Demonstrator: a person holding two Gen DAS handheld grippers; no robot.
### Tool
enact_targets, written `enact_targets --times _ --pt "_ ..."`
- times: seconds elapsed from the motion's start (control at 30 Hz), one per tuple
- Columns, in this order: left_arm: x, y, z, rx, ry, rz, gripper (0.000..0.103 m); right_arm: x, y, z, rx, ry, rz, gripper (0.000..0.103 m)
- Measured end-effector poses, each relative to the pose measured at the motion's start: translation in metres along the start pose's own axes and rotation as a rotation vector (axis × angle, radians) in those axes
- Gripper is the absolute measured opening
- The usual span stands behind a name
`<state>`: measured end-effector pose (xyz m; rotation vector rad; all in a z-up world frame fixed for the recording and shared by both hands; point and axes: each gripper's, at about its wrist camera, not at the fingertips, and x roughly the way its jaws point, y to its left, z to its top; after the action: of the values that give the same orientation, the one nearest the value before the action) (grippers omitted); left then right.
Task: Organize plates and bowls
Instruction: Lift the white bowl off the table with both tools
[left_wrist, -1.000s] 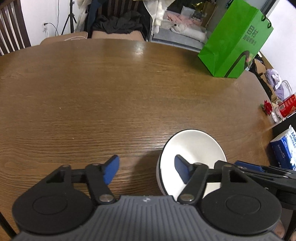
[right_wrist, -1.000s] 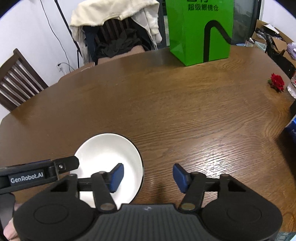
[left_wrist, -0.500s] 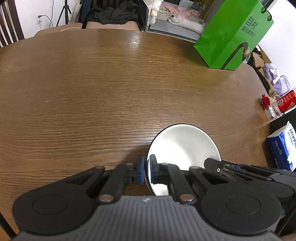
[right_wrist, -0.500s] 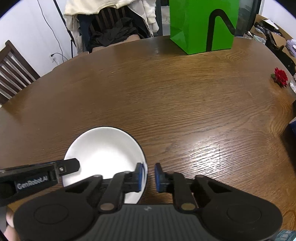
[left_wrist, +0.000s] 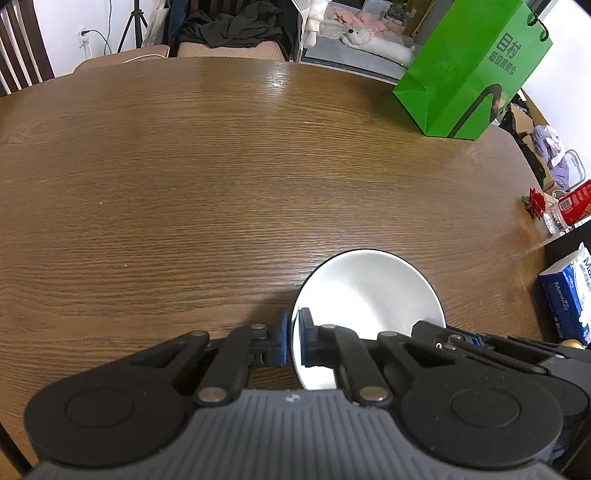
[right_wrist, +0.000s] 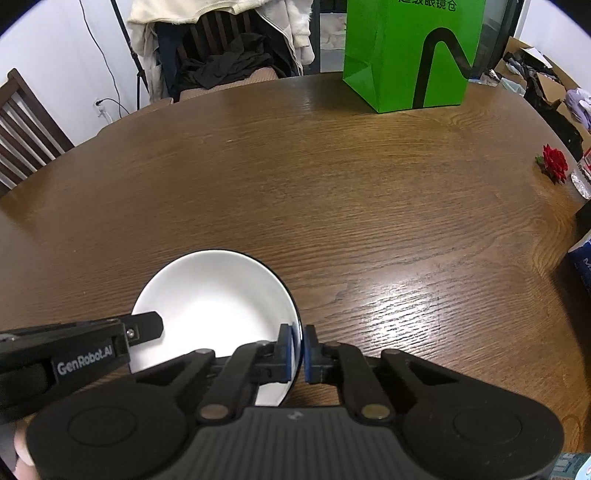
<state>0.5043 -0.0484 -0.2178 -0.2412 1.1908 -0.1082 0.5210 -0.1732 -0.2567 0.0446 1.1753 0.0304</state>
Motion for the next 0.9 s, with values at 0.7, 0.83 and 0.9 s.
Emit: enact_targets --times 0.7,0.83,0.9 --pt "-0.040 0.004 -0.018 -0.022 -0.050 0.028 0.007 -0.030 0.010 -0.018 -0.013 -0.030 0.026 0.006" --pt "-0.049 0.002 -0.022 -0.019 -0.057 0.029 0.007 -0.039 0.012 -0.024 -0.016 -0.038 0.028 0.006" --pt "-0.053 0.002 -0.025 -0.020 -0.062 0.027 0.007 -0.044 0.012 -0.026 -0.016 -0.041 0.027 0.006"
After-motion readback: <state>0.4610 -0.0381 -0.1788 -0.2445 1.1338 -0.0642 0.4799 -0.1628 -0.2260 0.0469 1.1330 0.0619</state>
